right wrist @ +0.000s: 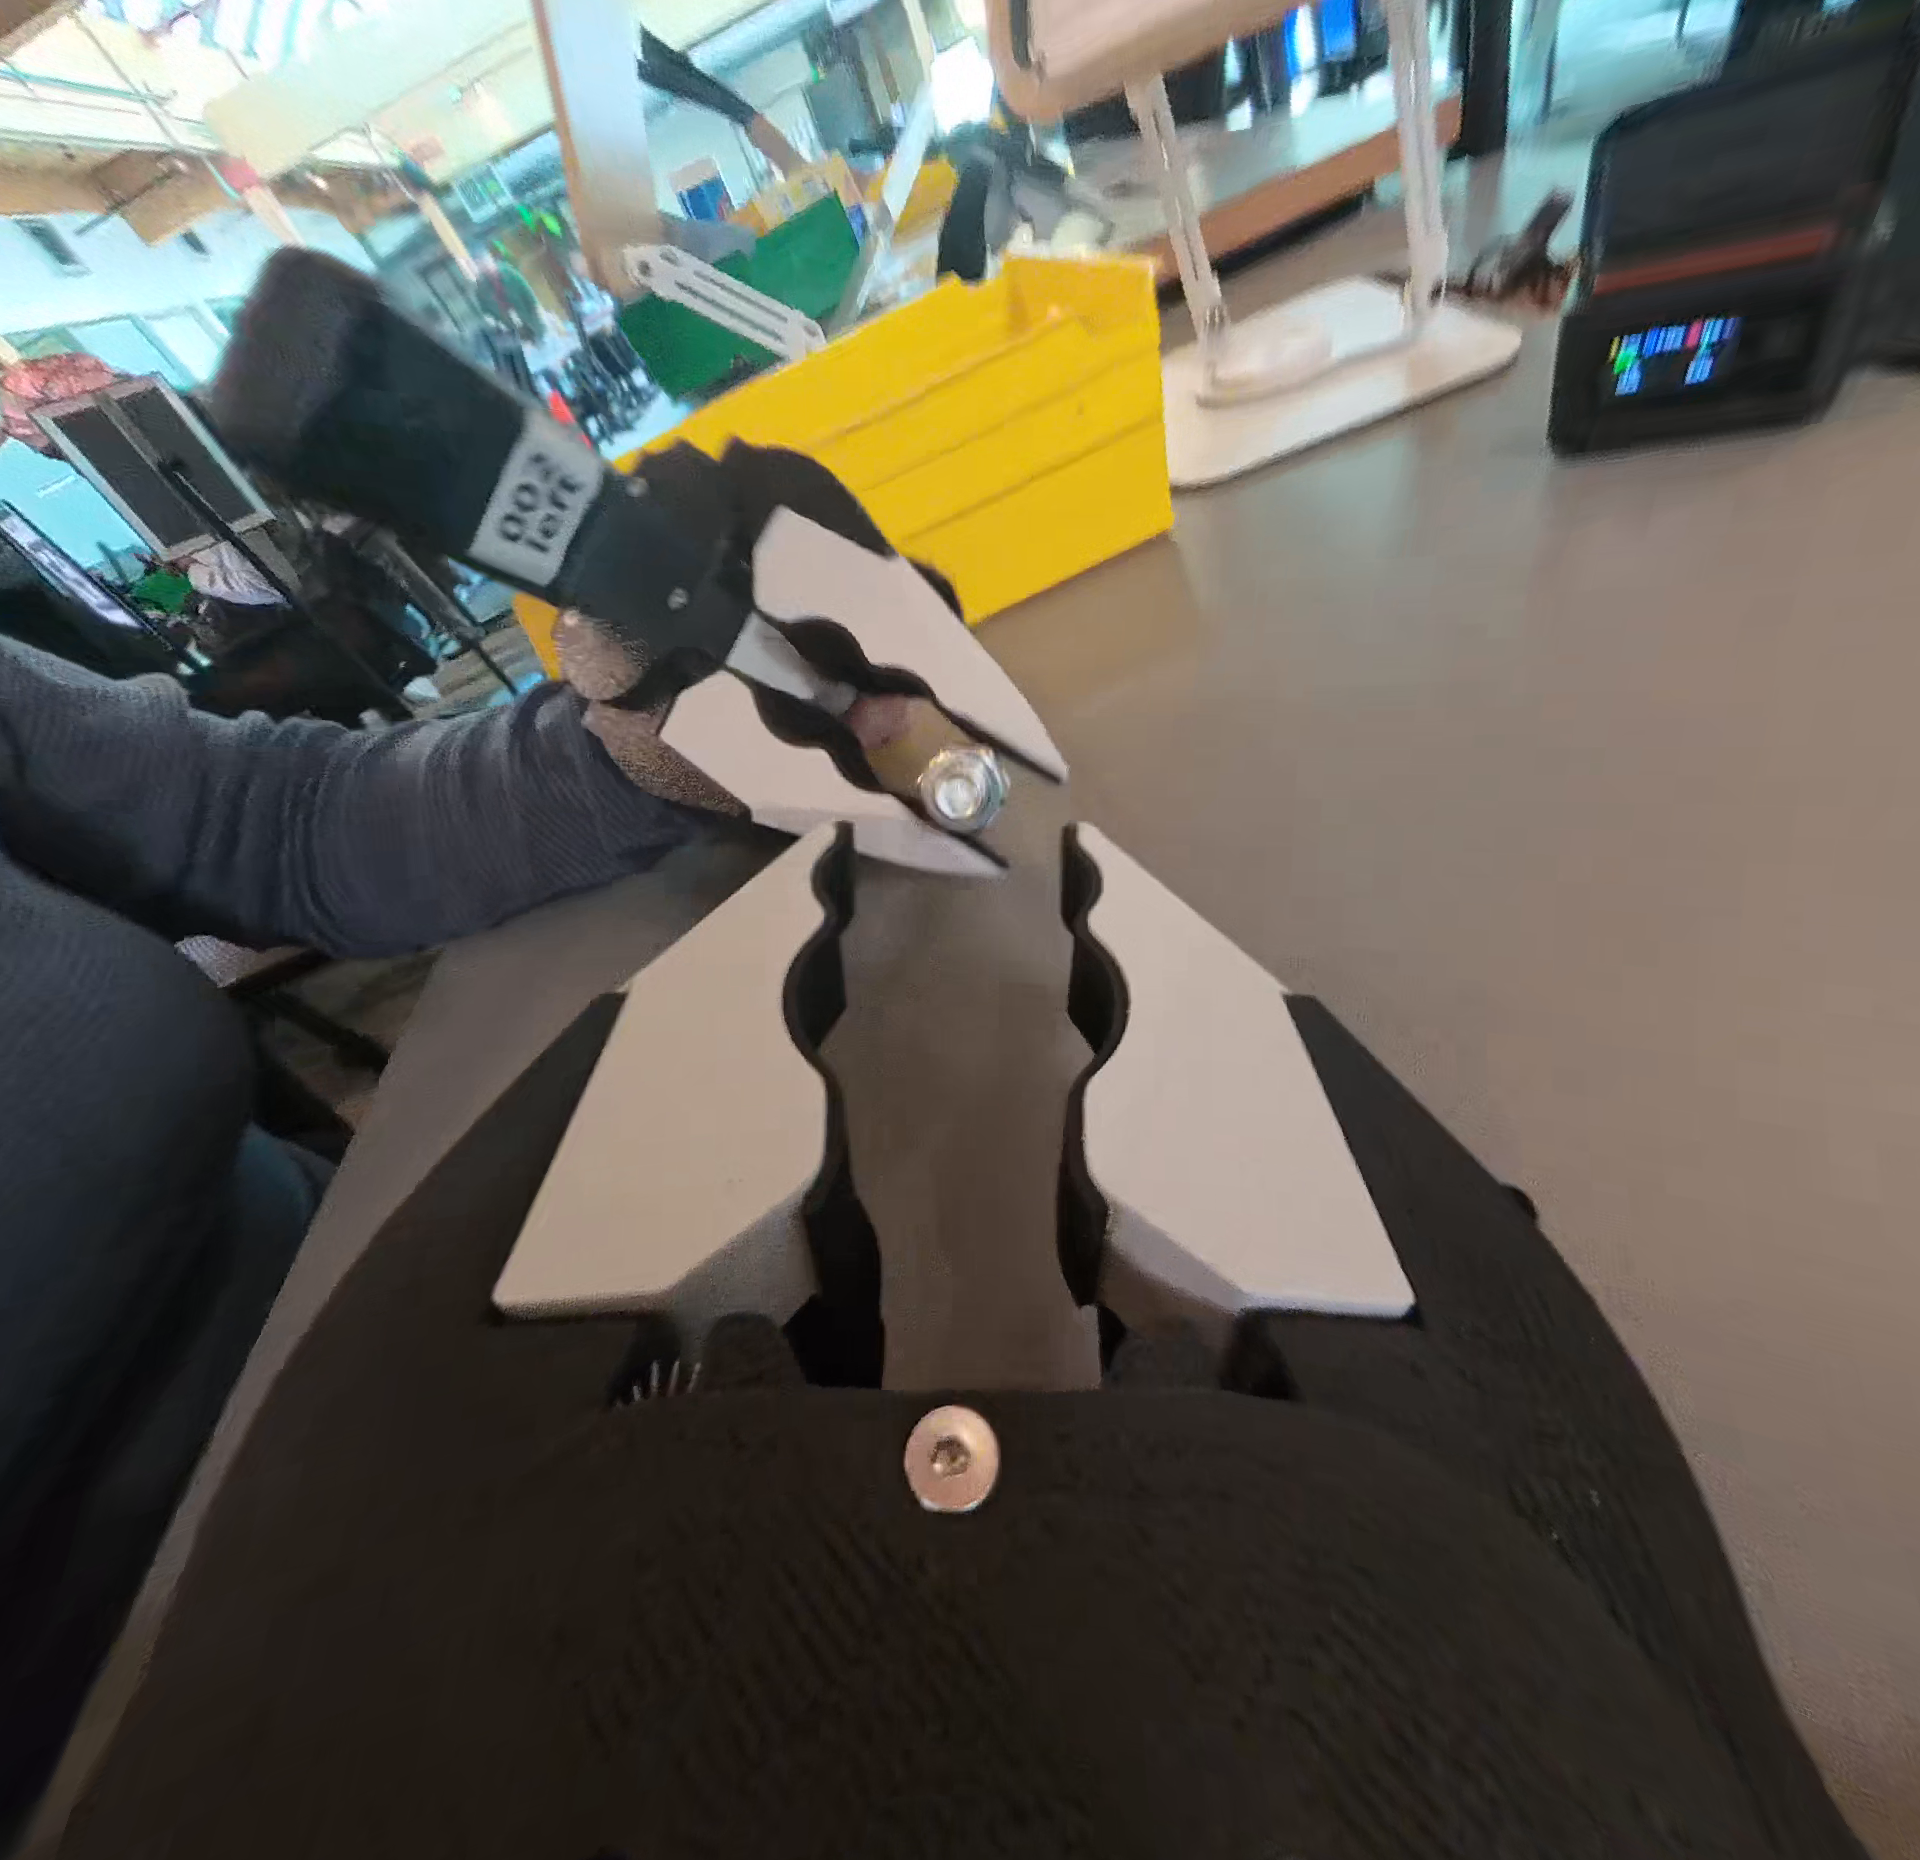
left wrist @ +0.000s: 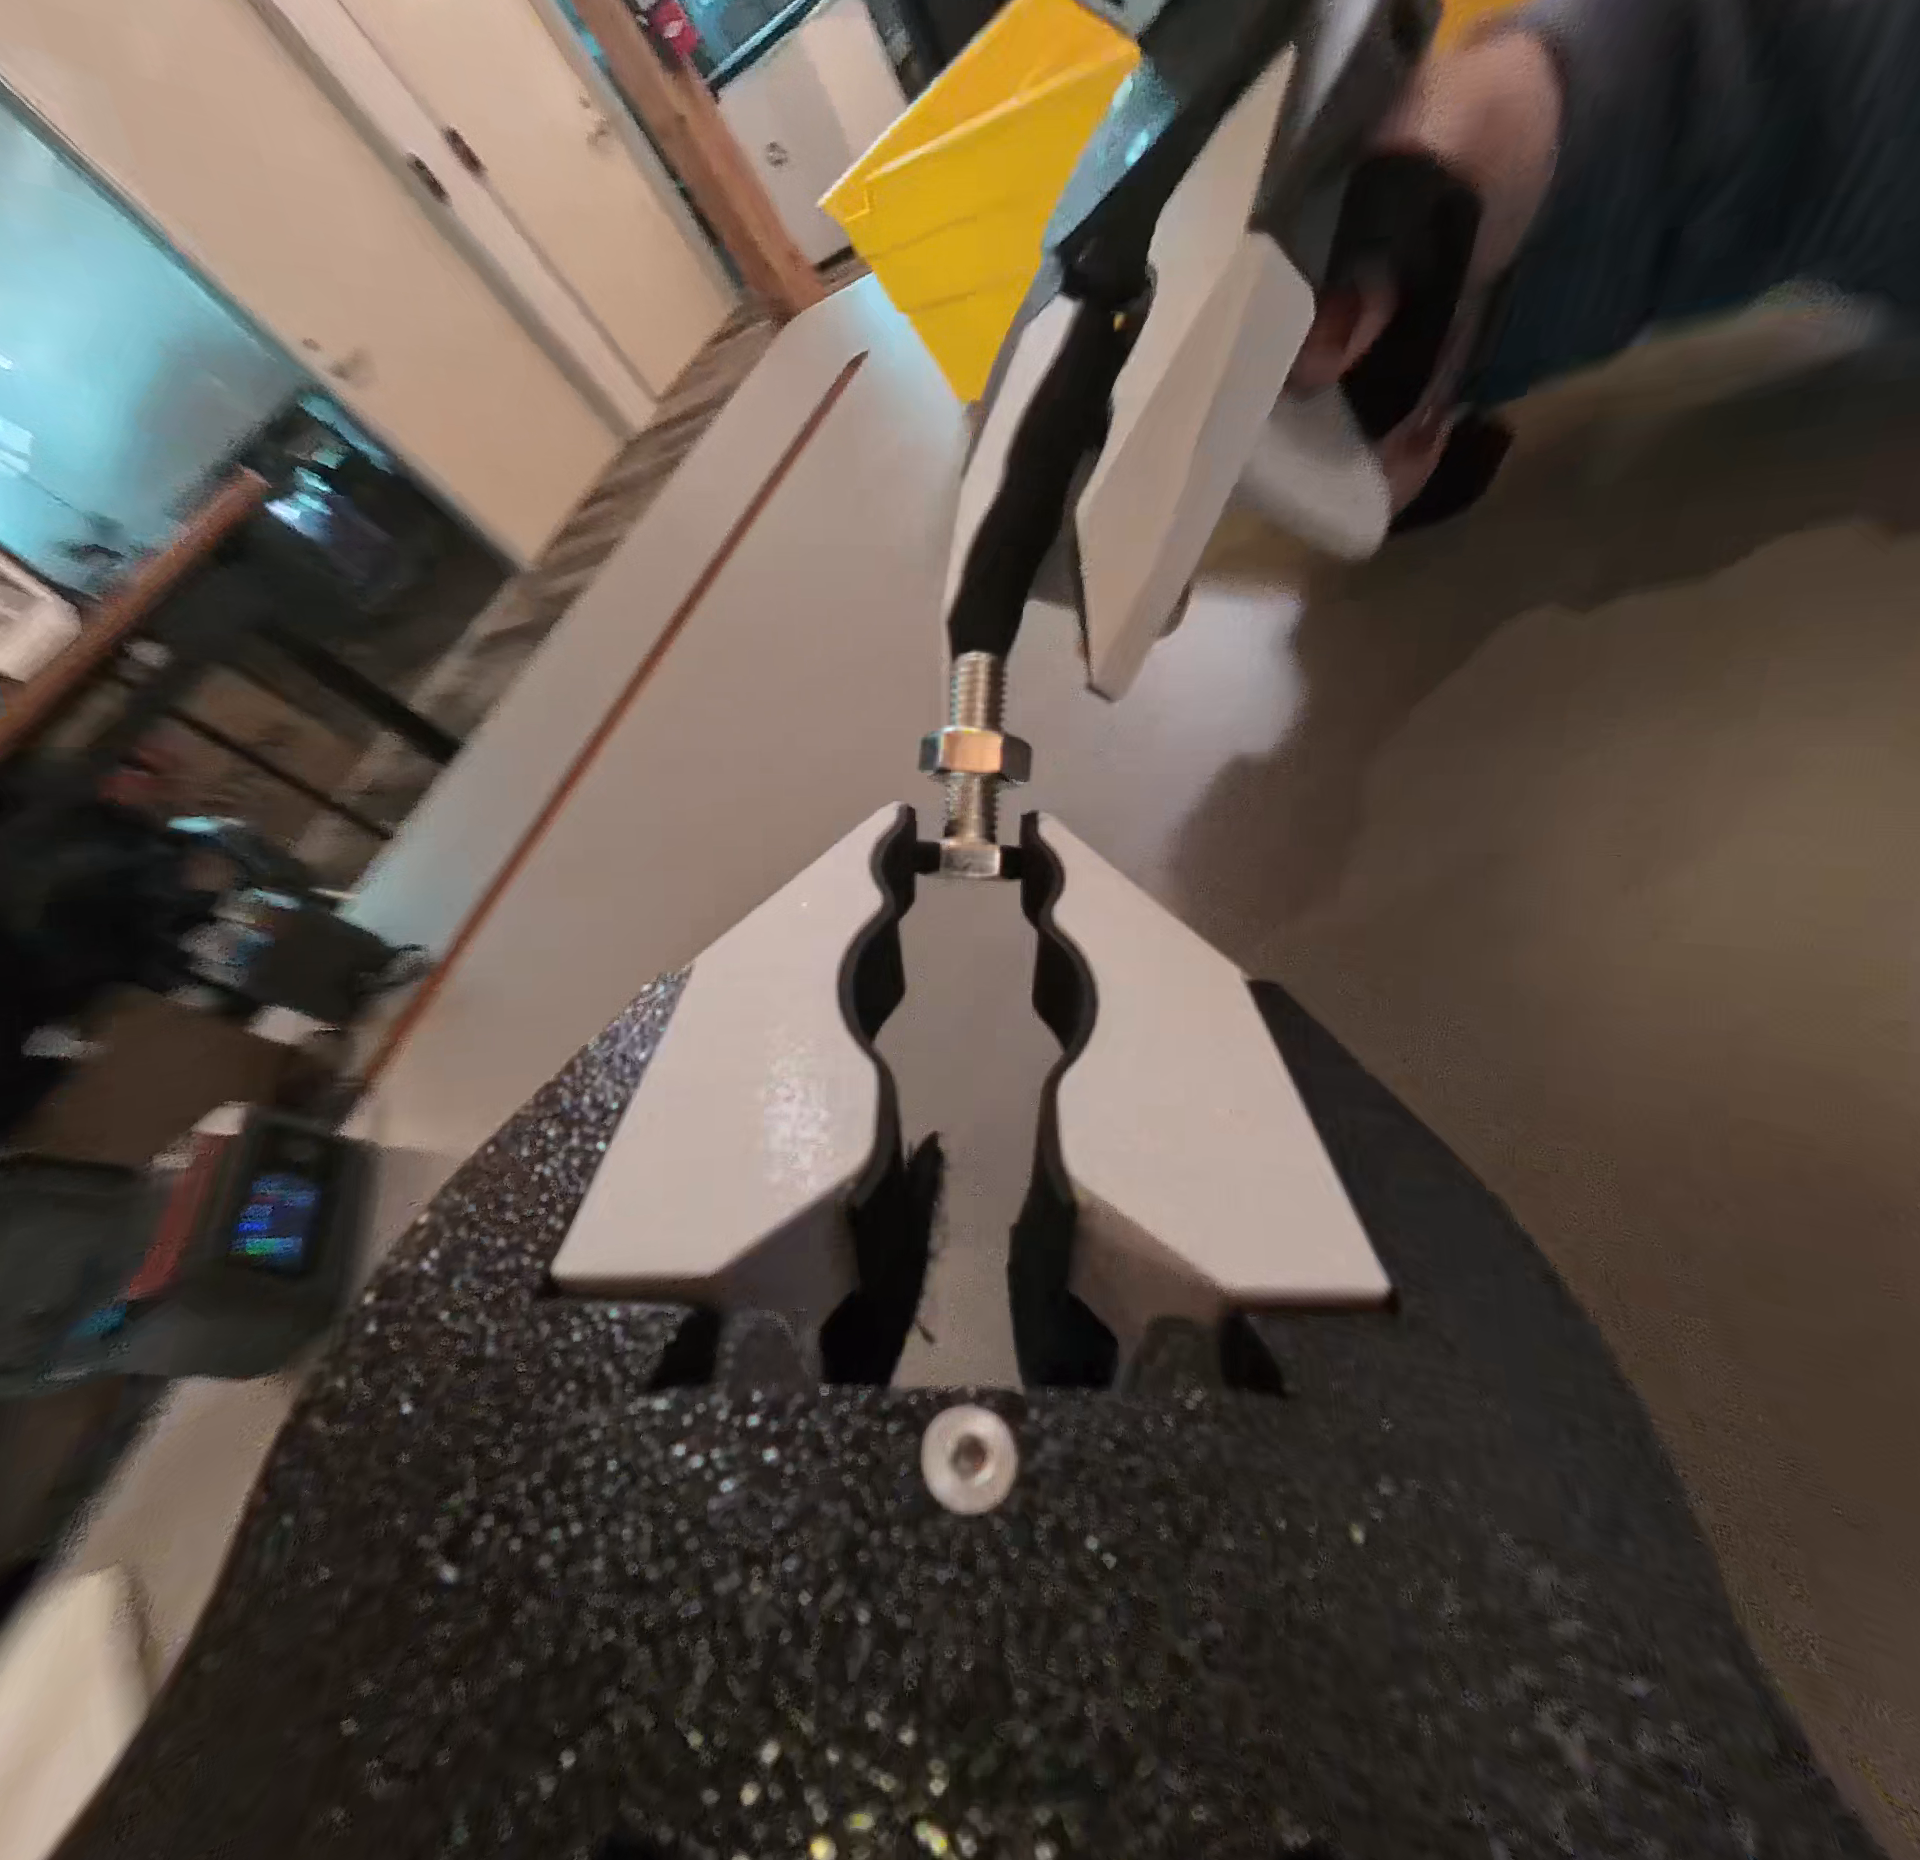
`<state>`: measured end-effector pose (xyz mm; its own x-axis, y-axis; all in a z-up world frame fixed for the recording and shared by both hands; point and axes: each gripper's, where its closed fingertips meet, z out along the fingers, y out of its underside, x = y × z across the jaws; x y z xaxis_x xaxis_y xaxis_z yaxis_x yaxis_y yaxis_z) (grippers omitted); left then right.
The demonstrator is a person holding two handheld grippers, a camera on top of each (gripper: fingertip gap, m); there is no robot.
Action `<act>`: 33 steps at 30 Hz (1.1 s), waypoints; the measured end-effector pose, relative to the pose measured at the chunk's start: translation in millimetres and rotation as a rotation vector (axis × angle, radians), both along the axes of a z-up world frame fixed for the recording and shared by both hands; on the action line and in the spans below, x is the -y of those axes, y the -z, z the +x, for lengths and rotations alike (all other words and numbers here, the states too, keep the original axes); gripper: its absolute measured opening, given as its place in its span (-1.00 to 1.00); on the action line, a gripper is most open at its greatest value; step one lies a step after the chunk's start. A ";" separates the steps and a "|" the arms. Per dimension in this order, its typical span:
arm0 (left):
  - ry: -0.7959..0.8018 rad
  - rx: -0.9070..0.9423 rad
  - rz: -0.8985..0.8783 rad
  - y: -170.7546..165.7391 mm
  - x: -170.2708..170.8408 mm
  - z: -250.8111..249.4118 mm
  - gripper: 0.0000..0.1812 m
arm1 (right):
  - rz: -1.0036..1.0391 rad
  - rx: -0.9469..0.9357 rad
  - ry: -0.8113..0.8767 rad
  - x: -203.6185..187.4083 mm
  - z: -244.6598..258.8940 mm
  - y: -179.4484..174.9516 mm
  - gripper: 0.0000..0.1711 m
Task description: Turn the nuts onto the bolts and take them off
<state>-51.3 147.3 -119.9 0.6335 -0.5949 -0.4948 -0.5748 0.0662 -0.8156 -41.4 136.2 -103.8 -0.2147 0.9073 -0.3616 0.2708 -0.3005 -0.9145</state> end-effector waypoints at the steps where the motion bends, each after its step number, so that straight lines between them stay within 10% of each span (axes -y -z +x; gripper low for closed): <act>1: -0.010 -0.070 0.050 2.1 -1.4 -2.0 -0.80 | -0.004 0.036 -0.005 1.2 -0.3 6.1 -0.52; 33: -0.018 -0.217 0.015 41.0 -11.0 -0.8 -0.80 | 0.331 0.179 0.012 10.2 -12.8 34.0 -0.40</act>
